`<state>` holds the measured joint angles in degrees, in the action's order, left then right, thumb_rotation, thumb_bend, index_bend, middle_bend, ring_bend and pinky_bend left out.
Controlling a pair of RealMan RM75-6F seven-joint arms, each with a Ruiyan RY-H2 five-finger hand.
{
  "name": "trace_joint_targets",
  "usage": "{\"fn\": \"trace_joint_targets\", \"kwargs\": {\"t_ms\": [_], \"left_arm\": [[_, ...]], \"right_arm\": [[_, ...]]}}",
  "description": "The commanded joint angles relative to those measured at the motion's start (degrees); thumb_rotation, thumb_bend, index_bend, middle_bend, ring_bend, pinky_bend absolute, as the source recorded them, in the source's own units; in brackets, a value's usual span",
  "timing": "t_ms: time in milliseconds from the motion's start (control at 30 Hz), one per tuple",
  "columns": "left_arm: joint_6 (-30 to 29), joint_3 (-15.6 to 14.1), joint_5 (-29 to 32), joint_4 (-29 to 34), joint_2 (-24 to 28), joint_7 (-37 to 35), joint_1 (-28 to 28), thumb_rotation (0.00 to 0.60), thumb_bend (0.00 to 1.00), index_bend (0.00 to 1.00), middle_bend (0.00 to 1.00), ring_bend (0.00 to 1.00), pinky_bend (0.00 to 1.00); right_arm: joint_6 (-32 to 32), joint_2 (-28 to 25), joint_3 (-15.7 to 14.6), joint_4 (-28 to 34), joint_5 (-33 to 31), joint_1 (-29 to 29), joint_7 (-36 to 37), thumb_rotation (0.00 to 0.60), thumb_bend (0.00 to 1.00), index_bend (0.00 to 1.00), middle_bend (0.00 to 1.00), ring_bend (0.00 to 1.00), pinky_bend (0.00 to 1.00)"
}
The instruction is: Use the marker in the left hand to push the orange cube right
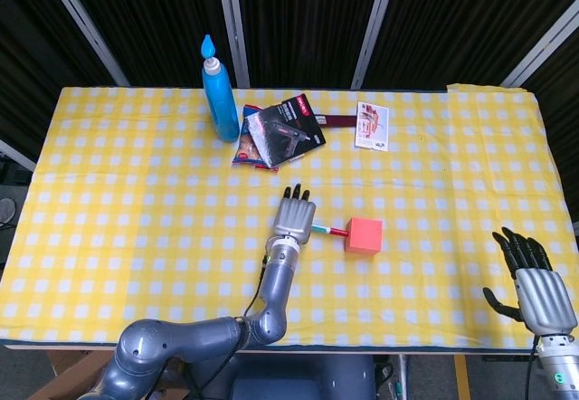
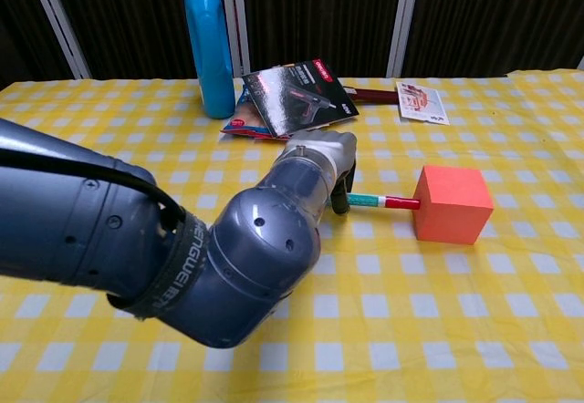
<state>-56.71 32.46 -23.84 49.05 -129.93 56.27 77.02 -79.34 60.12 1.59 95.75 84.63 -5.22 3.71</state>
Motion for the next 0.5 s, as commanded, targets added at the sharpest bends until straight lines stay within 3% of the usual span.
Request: {"fn": "trace_joint_targets", "kwargs": {"t_ms": [33,233,500], "left_arm": [[-0.63,-1.09,0.69,-0.04,-0.08,-0.9,0.61,0.6,0.46,0.58,0.14,0.0,0.09],[-2.74,-2.18,-0.95,1.53,1.24,-1.95,-1.83,0.6,0.46,0.58,0.14,0.0,0.09],[-7.74,-6.16,-2.78,12.97,10.79,-2.02,-11.58,0.6,0.46,0.58,0.14,0.0,0.09]], "right_arm": [[-0.13,-0.02,-0.04,0.0,0.16,0.04,-0.04,0.6,0.38,0.0,0.0,0.0,0.0],[-0.19,0.0,-0.07,-0.03,0.18,0.1,-0.19,0.6,0.38,0.0,0.0,0.0,0.0],[-0.3,0.09,-0.01,0.04,0.07,0.16,-0.71,0.6,0.38,0.0,0.0,0.0,0.0]]}}
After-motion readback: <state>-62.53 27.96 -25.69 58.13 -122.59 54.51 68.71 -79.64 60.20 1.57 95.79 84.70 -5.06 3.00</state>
